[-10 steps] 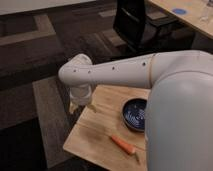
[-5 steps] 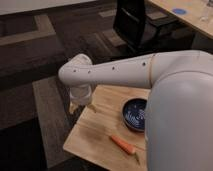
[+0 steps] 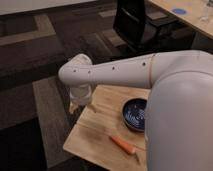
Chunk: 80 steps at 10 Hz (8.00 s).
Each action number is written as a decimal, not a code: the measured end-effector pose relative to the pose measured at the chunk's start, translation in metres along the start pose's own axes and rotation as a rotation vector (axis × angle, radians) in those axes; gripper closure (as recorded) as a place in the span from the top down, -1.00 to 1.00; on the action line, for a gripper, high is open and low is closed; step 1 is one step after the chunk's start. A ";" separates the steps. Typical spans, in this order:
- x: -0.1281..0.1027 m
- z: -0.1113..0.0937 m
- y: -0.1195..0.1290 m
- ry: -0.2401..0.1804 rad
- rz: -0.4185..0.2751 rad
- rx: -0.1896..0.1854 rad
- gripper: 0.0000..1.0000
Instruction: Place the eraser in the ceramic cup
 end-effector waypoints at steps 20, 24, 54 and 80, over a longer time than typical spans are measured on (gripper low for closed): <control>-0.015 -0.045 -0.177 0.005 -0.109 0.133 0.30; -0.013 -0.046 -0.186 0.016 -0.129 0.132 0.30; 0.000 0.011 -0.476 0.008 -0.254 0.117 0.30; -0.010 0.031 -0.479 -0.156 -0.392 0.081 -1.00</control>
